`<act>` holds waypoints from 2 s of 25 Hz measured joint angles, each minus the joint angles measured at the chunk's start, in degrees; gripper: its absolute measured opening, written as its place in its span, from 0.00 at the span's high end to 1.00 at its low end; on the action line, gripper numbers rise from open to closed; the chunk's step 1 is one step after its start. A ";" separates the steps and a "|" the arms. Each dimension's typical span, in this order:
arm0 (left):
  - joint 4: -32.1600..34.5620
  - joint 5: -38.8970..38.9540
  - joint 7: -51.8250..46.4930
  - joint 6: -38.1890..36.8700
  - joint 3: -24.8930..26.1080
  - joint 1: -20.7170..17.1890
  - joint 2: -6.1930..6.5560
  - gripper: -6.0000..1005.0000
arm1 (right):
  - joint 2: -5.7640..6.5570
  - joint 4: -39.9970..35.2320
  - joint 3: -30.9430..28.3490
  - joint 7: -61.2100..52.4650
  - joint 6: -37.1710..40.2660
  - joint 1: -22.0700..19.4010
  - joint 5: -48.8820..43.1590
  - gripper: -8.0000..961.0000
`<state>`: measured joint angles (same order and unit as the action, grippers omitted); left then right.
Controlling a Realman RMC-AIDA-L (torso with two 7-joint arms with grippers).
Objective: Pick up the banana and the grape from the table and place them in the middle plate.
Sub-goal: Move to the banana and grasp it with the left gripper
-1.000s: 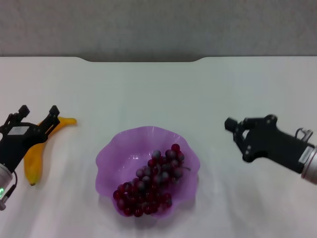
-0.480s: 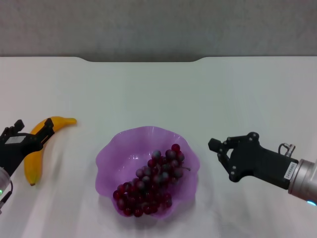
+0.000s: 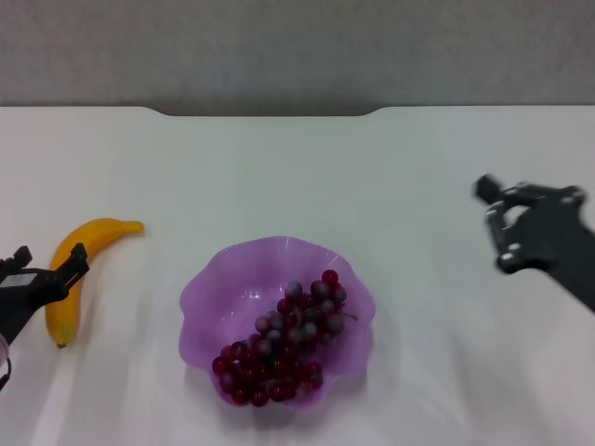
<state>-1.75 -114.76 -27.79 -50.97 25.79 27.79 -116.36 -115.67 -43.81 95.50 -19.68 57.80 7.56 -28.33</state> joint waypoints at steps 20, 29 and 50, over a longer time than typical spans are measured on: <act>0.10 3.37 1.65 2.95 0.14 0.25 -0.01 0.13 | 0.30 9.76 8.48 24.62 12.62 -5.26 46.99 0.99; -0.21 3.78 3.00 8.35 0.04 2.12 -0.01 0.13 | 0.38 9.50 10.58 24.70 12.72 -4.87 47.03 0.99; -2.69 3.66 6.79 11.46 -0.04 2.60 -0.40 0.13 | 0.48 8.67 14.41 24.78 13.47 -3.65 47.08 0.99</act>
<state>-4.45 -111.10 -21.00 -39.50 25.75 30.40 -116.76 -115.19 -35.14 109.91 5.10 71.27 3.91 18.75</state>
